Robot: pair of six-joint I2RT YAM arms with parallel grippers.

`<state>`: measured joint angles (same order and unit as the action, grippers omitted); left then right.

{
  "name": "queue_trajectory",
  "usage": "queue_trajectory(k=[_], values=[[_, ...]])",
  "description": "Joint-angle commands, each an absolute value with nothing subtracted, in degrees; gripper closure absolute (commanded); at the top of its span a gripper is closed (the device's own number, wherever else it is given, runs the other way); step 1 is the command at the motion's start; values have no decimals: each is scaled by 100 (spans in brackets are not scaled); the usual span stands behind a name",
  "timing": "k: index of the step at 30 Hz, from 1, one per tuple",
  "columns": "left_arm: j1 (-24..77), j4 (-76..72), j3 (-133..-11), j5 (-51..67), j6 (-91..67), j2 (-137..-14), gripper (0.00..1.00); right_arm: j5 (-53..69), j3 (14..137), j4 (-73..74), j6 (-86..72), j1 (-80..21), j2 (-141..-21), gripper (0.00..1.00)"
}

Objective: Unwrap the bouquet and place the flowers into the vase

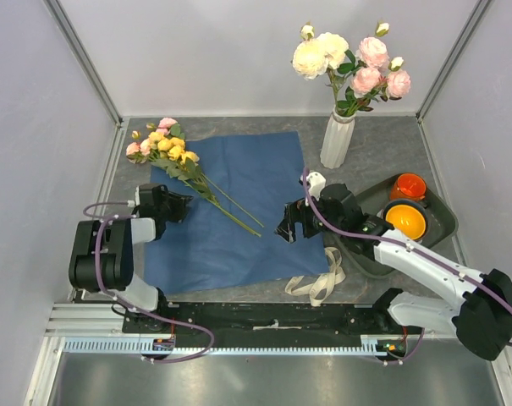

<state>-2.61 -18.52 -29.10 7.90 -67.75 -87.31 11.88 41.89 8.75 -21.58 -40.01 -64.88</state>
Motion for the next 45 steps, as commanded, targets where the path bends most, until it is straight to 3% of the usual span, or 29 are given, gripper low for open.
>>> queue_trajectory(k=[1,8,17,24,31,36,39,43,45], values=[[-290,-2812,-3313,562,-7471,-9324,53,1037,4140,940,-1951,-4008,-6232,2],[-290,-3120,-3656,396,-7471,-10018,55,739,4025,1072,-1978,-4008,-5985,2],[-290,-3595,-3823,465,-7479,-10485,74,703,4210,1248,-2030,-4008,-6020,2],[-281,-3735,-3736,448,-6900,-9941,94,642,4236,1274,-2179,-4008,-6055,2],[-281,-2596,-3568,405,-6460,-8334,98,606,4342,1283,-2224,-4008,-6249,2],[-290,204,-3744,-139,-6162,-6498,98,615,4491,1318,-2241,-4008,-6424,2],[-290,877,-3377,-412,-5933,-5315,98,650,4614,1344,-2241,-4008,-6591,2],[-299,740,-2840,-116,-5644,-3931,98,852,4974,1354,-2267,-4008,-6890,2],[-246,257,-2629,732,-5389,-3640,98,1158,5210,1310,-2250,-4008,-7074,2]])
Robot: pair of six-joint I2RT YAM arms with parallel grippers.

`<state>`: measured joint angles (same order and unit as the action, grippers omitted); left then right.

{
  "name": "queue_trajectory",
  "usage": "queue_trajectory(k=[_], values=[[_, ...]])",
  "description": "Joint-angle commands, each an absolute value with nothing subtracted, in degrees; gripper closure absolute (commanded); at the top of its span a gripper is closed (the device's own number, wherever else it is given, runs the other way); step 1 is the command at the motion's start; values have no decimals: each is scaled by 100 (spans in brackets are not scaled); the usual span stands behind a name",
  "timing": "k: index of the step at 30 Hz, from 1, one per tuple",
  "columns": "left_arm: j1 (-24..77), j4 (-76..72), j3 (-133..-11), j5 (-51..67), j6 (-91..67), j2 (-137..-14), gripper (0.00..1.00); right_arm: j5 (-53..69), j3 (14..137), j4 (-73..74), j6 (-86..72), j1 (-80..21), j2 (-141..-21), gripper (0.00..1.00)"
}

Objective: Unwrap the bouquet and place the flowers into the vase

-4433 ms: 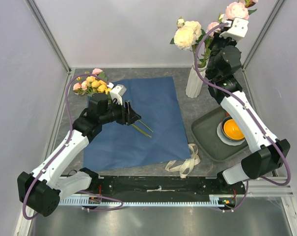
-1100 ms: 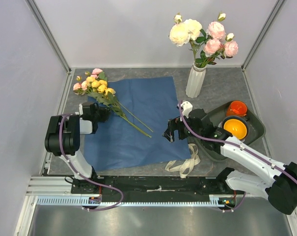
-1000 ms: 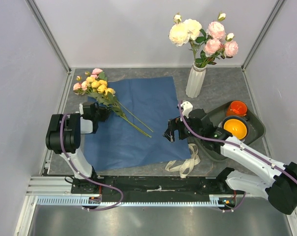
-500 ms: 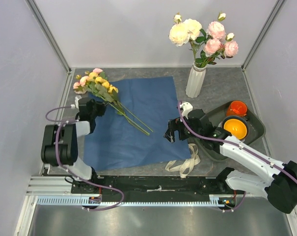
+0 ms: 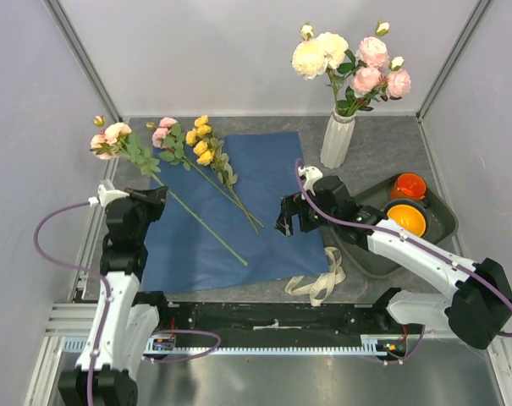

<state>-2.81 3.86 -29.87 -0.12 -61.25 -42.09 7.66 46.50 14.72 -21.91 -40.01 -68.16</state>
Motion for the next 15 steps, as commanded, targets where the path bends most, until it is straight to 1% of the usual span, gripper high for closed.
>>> queue_trajectory(k=[1,3,4,5,7,8,11,13,15], values=[[-203,-163,-2593,991,-5127,-3630,98,1308,5299,1283,-2241,-4008,-7145,2],[-114,-832,-2436,1930,-4870,-3708,98,1598,5475,1135,-2276,-4008,-7338,2],[-106,-1052,-2435,2247,-4617,-3866,98,2035,5650,1047,-2285,-4008,-7400,2],[-79,-1351,-2469,2816,-4519,-3998,98,2248,5721,863,-2337,-4008,-7513,2],[-70,-1581,-2653,3399,-4264,-4244,98,2705,5932,625,-2513,-4008,-7628,2],[130,-1678,-2733,3810,-4219,-4506,98,3186,5985,328,-2583,-3999,-7751,2],[385,-1871,-2997,4191,-4113,-4807,98,3725,6117,-287,-2952,-4043,-8040,2],[570,-2012,-3067,4201,-4070,-4851,98,3735,6231,-421,-3137,-4183,-8217,2],[843,-2170,-3111,4271,-3999,-4904,98,3639,6389,-536,-3234,-4341,-8498,5]])
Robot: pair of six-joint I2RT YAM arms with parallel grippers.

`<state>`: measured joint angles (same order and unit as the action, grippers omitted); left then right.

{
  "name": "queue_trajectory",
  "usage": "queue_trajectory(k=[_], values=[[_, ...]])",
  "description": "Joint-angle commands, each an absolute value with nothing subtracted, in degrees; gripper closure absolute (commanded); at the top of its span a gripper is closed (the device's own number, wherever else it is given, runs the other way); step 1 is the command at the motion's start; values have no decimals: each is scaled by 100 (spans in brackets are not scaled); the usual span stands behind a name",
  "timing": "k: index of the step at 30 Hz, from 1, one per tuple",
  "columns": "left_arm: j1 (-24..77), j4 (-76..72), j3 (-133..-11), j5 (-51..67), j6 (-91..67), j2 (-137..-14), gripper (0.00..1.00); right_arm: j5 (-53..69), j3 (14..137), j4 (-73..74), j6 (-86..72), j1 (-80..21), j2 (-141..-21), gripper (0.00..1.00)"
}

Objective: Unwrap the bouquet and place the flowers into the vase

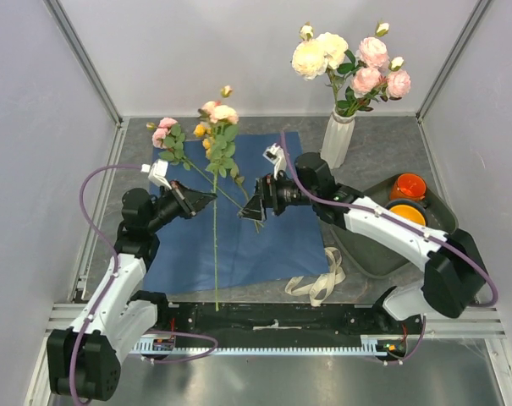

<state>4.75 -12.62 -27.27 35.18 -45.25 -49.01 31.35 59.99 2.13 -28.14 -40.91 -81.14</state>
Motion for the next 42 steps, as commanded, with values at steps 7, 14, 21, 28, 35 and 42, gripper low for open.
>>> queue_trajectory(k=[7,14,21,28,35,42], values=[[1178,-2101,-3085,4623,-3858,-4931,98,2708,6198,-1527,-4235,-4368,-8517,31],[1485,-1872,-3111,4588,-3718,-4808,98,2127,5783,-2391,-4693,-4368,-8234,35],[1687,-1776,-3120,4553,-3692,-4737,98,2030,5915,-2426,-4895,-4368,-8481,58],[1749,-750,-3392,4009,-3262,-4667,96,1978,5959,-1944,-4345,-4368,-8245,100],[1758,826,-4034,3050,-2540,-4694,24,1680,6591,179,-2053,-4368,-7245,100],[1819,941,-4113,2997,-2408,-4755,18,-182,6969,1397,-565,-4368,-5934,100]])
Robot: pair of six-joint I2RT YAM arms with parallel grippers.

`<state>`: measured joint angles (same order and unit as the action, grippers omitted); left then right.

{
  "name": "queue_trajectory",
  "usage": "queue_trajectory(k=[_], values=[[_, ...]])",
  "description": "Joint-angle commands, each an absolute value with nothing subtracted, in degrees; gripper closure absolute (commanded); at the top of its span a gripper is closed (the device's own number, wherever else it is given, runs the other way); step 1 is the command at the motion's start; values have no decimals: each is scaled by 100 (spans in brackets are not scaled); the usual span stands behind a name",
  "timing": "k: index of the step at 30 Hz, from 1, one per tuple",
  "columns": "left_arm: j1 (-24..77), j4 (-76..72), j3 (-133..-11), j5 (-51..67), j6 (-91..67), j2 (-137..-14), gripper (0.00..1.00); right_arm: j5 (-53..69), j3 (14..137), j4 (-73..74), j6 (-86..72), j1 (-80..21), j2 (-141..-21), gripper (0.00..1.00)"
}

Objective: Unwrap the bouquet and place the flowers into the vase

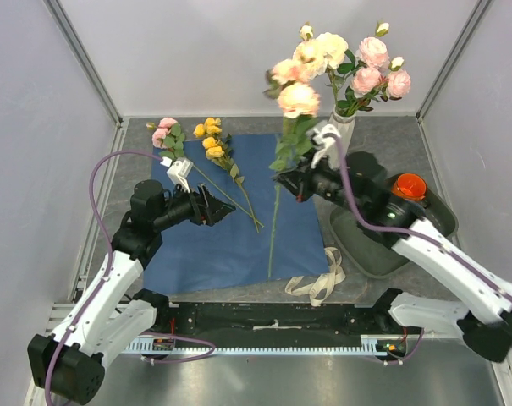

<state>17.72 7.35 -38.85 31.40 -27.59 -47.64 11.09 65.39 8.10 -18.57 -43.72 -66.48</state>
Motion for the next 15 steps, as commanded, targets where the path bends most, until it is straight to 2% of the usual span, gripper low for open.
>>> queue_trajectory(k=[1,4,8,12,15], values=[[1811,940,-4122,2988,-2400,-4781,18,-698,7005,1389,-441,-4377,-5706,100],[1819,940,-4131,2980,-2382,-4799,18,-1667,7242,1170,-36,-4368,-5503,100],[1819,940,-4113,2953,-2364,-4808,18,-3791,7837,652,692,-4368,-5703,100],[1802,949,-4104,2936,-2373,-4843,18,-5102,8462,-323,1800,-4360,-6230,100],[1811,975,-4096,2918,-2364,-4843,18,-5422,8824,-1280,2635,-4281,-6653,100]])
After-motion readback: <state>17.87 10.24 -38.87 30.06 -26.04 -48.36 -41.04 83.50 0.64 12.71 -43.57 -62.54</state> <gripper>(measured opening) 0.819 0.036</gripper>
